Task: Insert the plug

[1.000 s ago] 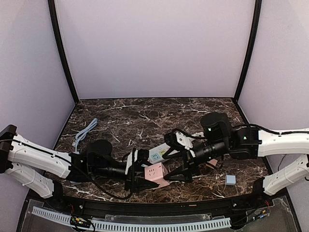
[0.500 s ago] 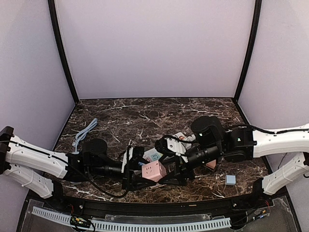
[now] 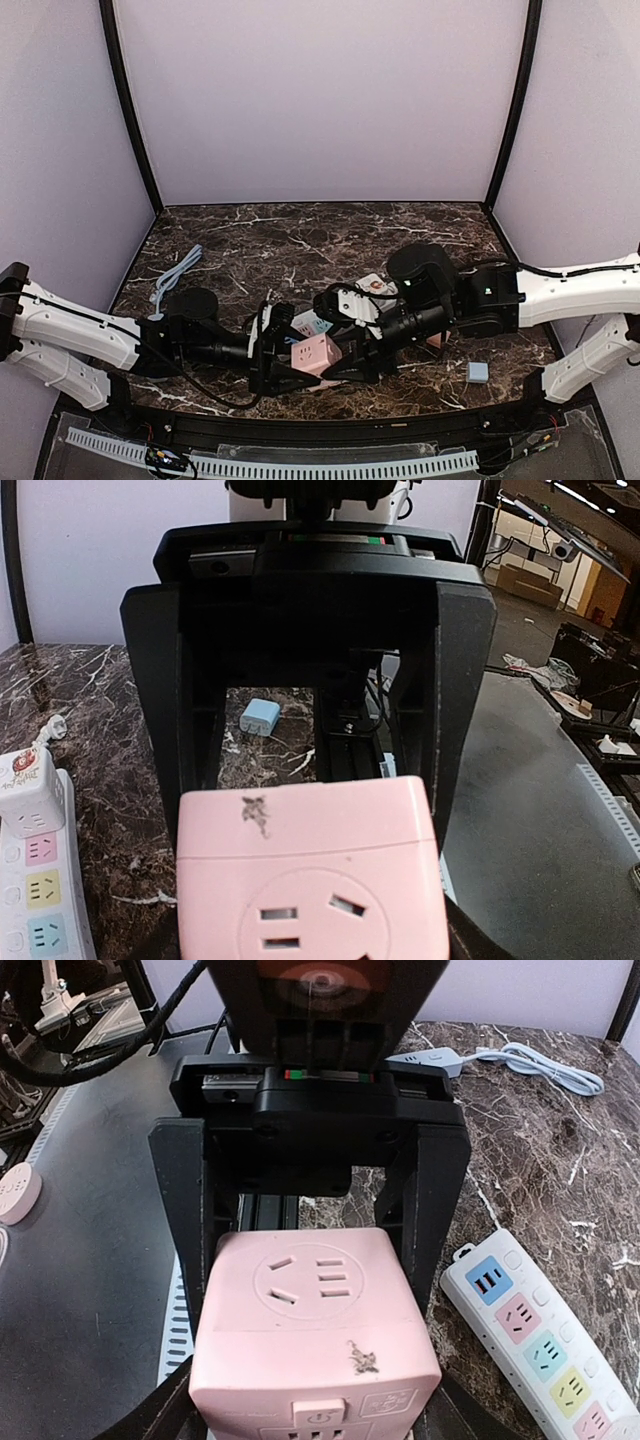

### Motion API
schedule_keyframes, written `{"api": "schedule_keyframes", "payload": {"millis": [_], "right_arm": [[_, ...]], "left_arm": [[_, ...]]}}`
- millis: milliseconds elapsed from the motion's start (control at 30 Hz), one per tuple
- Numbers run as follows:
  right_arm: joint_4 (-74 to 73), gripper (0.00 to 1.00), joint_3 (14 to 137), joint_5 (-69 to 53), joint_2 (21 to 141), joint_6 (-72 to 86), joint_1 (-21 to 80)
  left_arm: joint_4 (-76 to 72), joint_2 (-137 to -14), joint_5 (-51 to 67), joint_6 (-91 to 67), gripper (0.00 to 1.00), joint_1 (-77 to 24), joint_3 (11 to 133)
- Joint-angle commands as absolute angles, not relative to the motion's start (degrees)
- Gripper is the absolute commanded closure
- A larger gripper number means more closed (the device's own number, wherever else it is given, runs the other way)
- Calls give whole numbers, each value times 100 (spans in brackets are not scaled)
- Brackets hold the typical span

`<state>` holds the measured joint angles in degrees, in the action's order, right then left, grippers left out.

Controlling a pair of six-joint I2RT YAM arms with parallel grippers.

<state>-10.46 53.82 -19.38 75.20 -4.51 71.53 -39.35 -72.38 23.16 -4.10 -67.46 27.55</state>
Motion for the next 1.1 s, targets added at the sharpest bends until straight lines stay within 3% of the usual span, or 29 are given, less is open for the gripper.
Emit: {"api": "schedule_keyframes", "payload": {"millis": [0,200,367,433,467,533,600,667,733,1067], "right_arm": [[-1004,34,5533,-2030,7652,-492,7290],[-895,50,5523,-2090,7631,-526,7295],[-816,76,5504,-2214,7587,-535,7308],[-830,84,5521,-2211,7578,-521,7303],[-852,88,5533,-2188,7572,-502,7307],[-913,93,5548,-2064,7539,-478,7308],[-959,96,5545,-1859,7478,-431,7308],[-1015,97,5539,-1654,7405,-387,7307],[-1078,99,5552,-1415,7333,-315,7303],[-1619,100,5455,-190,7002,381,7175]], "left_arm": [[-4516,-7174,2302,-539,99,-6654,2662],[-4618,-7216,2290,-579,99,-6640,2650],[-4605,-7274,2233,-596,98,-6636,2679],[-4503,-7302,2176,-580,83,-6636,2731],[-4471,-7321,2160,-576,61,-6636,2741],[-4405,-7326,2094,-567,34,-6636,2759],[-4352,-7316,2054,-561,18,-6636,2763],[-4263,-7290,2020,-536,9,-6636,2768],[-4115,-7267,1976,-503,2,-6636,2808],[-3600,-7105,1474,-283,1,-6636,2830]]}}
